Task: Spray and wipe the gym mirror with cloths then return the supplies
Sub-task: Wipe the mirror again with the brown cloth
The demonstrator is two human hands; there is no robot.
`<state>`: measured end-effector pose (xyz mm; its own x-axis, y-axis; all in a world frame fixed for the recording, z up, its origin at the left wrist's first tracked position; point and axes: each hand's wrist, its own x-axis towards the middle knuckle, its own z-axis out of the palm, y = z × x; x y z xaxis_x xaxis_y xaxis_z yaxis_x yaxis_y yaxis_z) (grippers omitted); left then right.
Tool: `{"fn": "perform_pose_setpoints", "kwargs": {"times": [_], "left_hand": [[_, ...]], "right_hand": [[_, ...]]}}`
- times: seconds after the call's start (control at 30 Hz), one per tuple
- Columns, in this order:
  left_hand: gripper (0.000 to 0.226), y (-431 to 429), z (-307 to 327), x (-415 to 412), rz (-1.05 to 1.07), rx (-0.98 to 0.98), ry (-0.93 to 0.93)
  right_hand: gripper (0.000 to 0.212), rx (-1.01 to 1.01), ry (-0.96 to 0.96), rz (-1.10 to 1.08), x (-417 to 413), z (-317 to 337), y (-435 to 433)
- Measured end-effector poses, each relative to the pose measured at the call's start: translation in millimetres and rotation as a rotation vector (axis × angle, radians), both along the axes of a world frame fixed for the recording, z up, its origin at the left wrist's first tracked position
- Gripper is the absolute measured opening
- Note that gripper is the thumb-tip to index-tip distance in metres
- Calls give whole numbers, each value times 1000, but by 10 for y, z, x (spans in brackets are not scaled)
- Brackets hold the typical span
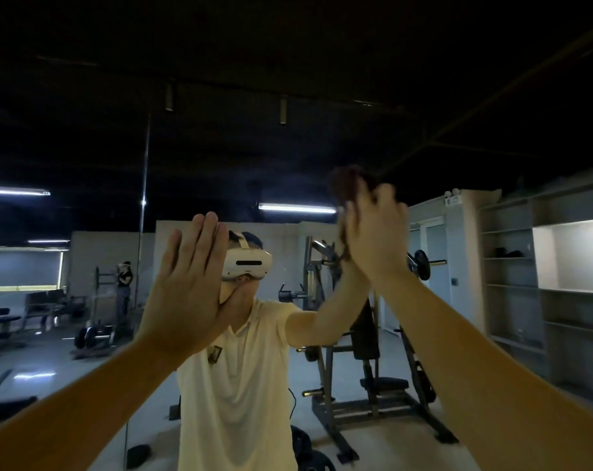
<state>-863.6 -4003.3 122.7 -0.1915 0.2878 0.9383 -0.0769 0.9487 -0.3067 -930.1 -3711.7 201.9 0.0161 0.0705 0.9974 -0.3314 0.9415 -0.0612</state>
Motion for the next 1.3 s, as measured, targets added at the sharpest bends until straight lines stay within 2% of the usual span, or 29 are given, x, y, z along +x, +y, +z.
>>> {"fn": "perform_pose_setpoints", "kwargs": {"times": [0.13, 0.2, 0.3, 0.4, 0.5, 0.57, 0.63, 0.83, 0.9, 1.0, 1.07, 1.17, 1.3], "left_hand": [[92, 12, 1, 4, 4, 5, 9], [92, 25, 0, 4, 0, 9, 13], [91, 25, 0, -4, -6, 10, 12], [92, 7, 4, -9, 29, 6, 0], [92, 5, 2, -2, 55, 4, -17], [93, 14, 1, 17, 46, 17, -22], [93, 22, 8, 19, 42, 24, -27], [94, 22, 14, 22, 48, 22, -45], [93, 20, 22, 28, 35, 15, -56], [93, -21, 52, 90, 17, -6, -96], [90, -124, 86, 183, 11, -53, -125], [90, -362, 120, 380, 80, -93, -128], [100, -689, 89, 561, 107, 105, -38]], "right_hand": [[51, -414, -62, 25, -111, -69, 194], [47, -461, -74, 55, -55, -41, -80], [45, -335, -35, 105, 150, 28, -673], [45, -79, -26, 255, 371, 24, -1224], [46, 227, 66, 180, 407, -125, -1434], [47, 356, 107, 135, 338, -161, -1258], [49, 329, 121, 80, 239, -167, -913], [45, -84, -51, -50, -69, -243, 269], [41, -184, -43, -100, -78, -200, 274], [38, -259, -74, -73, 33, 17, -174], [39, -222, -58, -16, 179, 193, -595], [41, -62, -3, 62, 378, 310, -1210], [45, 207, 19, 157, 536, -155, -1794]]}}
